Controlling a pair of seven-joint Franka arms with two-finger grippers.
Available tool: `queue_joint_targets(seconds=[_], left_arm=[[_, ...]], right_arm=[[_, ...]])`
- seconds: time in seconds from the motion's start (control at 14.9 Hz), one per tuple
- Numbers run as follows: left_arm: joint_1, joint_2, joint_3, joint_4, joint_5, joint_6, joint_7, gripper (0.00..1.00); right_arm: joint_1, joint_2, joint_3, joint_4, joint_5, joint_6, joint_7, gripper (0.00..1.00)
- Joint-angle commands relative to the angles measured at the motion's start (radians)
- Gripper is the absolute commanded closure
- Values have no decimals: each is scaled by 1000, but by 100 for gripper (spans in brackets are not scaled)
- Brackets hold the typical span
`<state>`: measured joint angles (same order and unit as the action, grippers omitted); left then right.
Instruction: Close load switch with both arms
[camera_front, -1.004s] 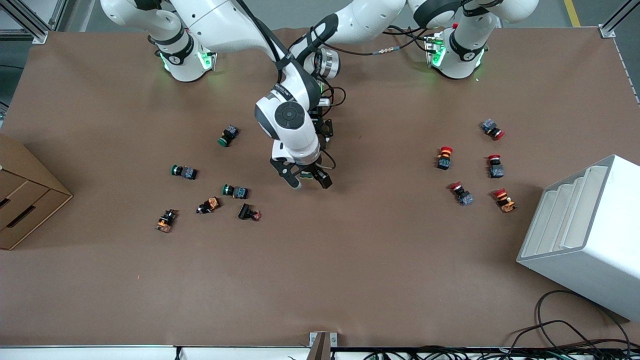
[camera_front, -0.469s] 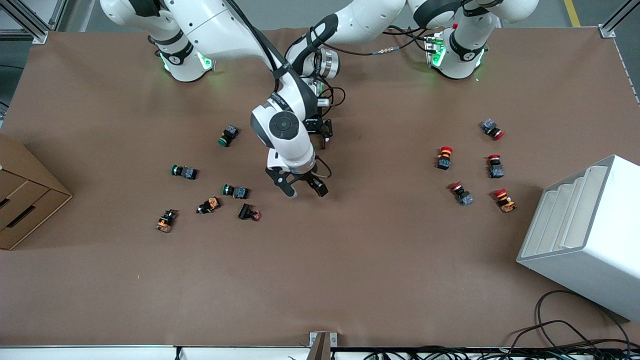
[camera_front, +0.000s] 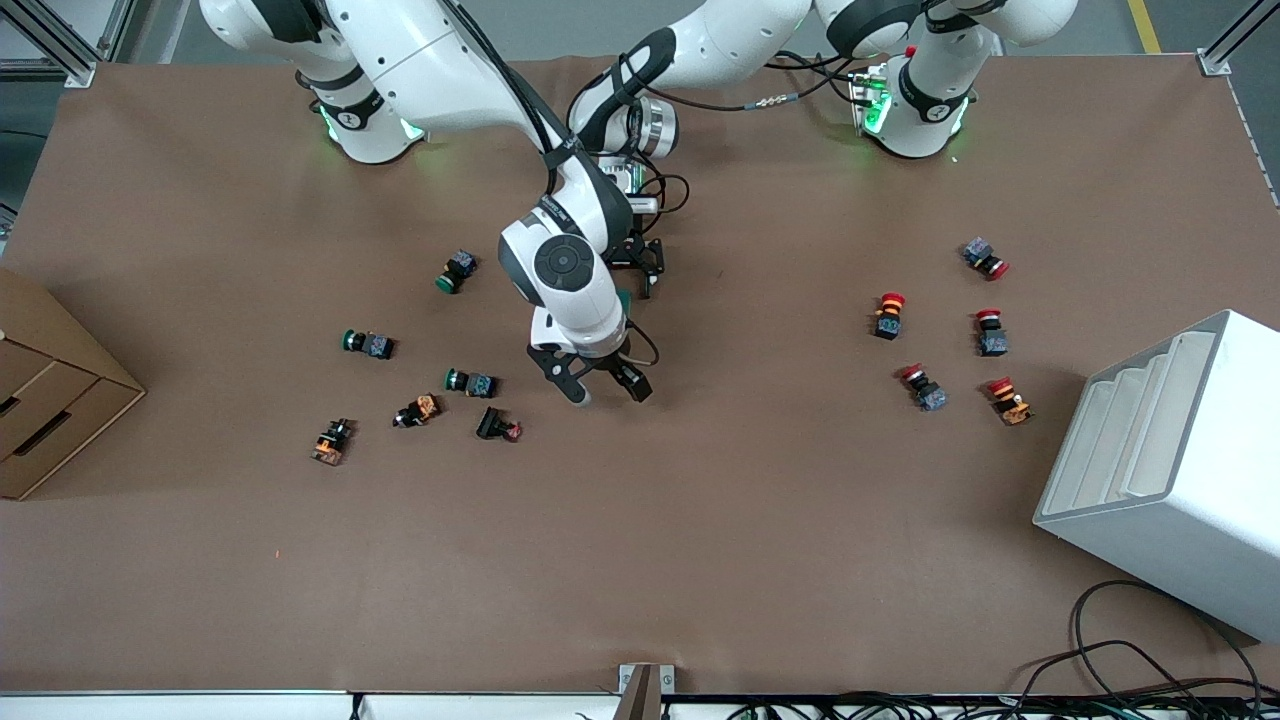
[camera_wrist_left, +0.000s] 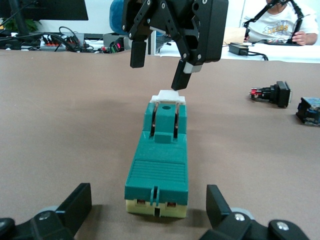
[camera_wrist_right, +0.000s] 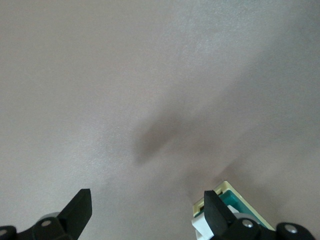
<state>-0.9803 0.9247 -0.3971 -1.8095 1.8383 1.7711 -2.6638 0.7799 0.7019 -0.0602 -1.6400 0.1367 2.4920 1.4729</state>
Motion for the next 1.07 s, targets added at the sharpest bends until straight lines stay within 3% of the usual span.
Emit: queue_joint_targets(seconds=[0.0, 0.47, 0.8, 1.0], left_arm=[[-3, 42, -5, 67, -27, 34, 7, 0], [-4, 36, -6, 72, -43, 36, 7, 0], [0, 28, -12, 81, -47, 37, 7, 0], [3, 14, -43, 133, -204, 36, 117, 0]], right_arm=[[-16, 22, 5, 46, -6, -1, -29, 0], [-43, 7, 3, 95, -8, -65, -49, 0], [-186, -59, 3, 137, -16, -272, -409, 0], [-289, -145, 3, 137, -16, -424, -681, 0]])
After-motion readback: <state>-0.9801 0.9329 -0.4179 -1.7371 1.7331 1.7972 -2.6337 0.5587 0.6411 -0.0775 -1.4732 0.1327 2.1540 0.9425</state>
